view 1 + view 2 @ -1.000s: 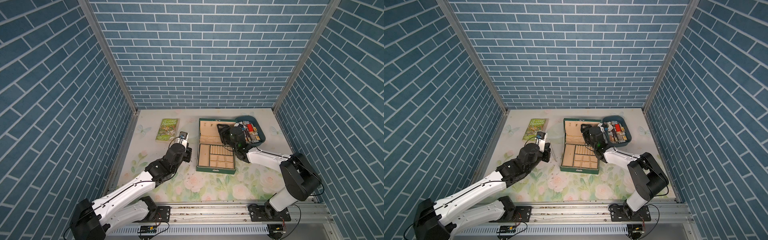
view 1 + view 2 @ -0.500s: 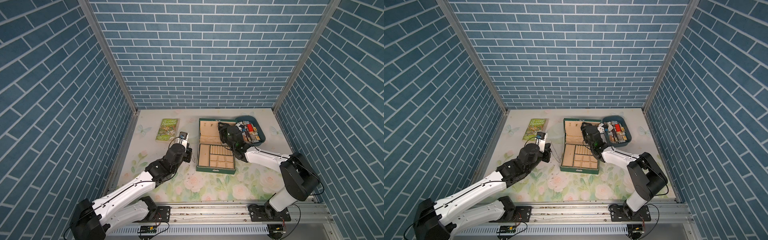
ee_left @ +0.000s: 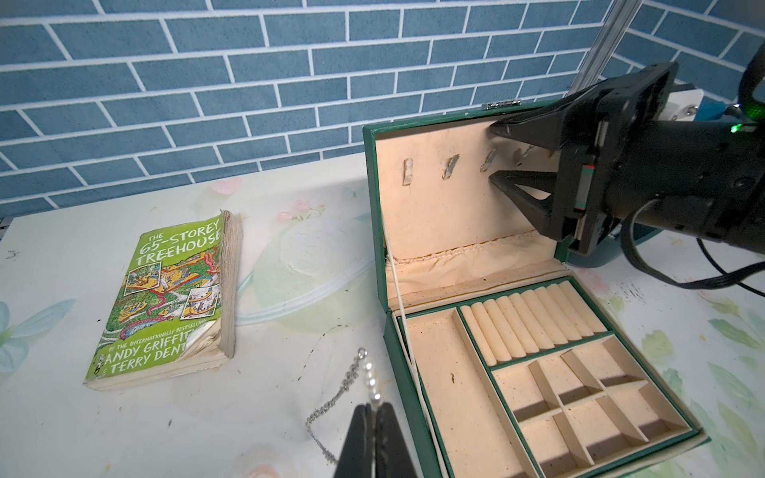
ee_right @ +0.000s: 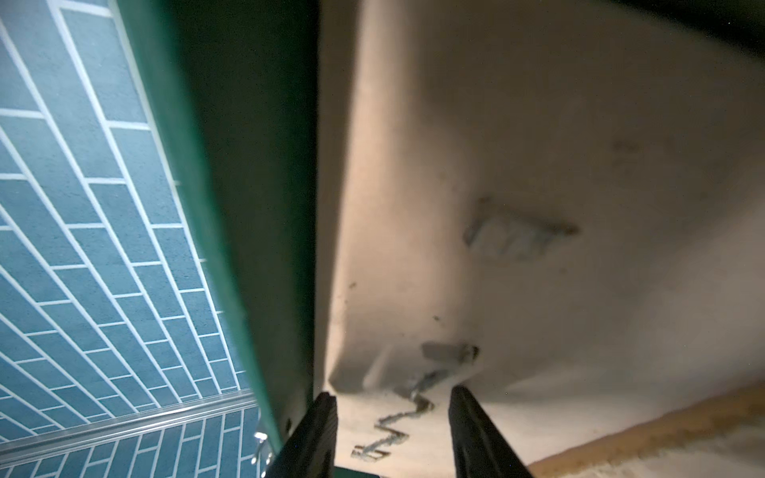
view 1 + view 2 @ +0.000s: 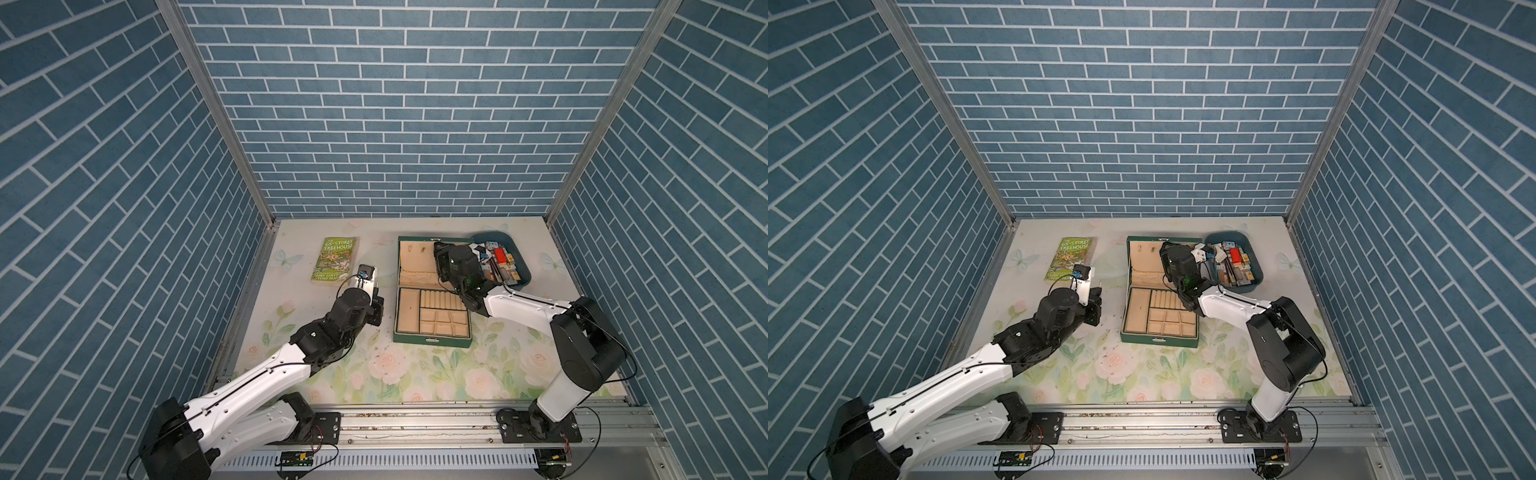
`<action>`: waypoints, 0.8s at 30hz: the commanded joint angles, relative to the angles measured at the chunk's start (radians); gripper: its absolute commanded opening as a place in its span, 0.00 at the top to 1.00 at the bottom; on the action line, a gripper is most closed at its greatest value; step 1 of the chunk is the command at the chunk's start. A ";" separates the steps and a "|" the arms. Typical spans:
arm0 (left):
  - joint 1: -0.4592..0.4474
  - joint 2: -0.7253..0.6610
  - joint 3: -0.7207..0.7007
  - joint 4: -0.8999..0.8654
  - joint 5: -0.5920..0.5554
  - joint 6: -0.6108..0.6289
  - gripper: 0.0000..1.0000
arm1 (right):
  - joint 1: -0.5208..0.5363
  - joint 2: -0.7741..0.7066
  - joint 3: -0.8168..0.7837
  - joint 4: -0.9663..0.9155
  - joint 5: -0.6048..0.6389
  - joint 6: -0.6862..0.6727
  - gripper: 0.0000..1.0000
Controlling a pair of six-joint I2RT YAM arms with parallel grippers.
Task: Put jewelry chain into jewelry box
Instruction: Open the fastener on the jewelry box.
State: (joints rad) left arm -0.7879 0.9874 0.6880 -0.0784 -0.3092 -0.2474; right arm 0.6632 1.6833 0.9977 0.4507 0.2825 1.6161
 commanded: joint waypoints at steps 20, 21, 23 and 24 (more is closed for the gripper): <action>-0.002 -0.001 -0.010 0.018 0.005 -0.004 1.00 | -0.018 0.010 -0.062 0.033 -0.061 -0.003 0.72; -0.002 0.000 -0.011 0.019 0.005 -0.004 1.00 | -0.018 0.010 -0.062 0.034 -0.063 -0.004 0.72; -0.003 0.001 -0.010 0.019 0.005 -0.003 1.00 | -0.018 0.009 -0.063 0.031 -0.066 -0.009 0.72; -0.002 0.003 -0.010 0.019 0.005 -0.003 1.00 | -0.017 0.009 -0.064 0.033 -0.069 -0.012 0.73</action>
State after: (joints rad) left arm -0.7879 0.9878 0.6880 -0.0757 -0.3080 -0.2493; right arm 0.6487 1.6859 0.9543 0.4976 0.2287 1.6260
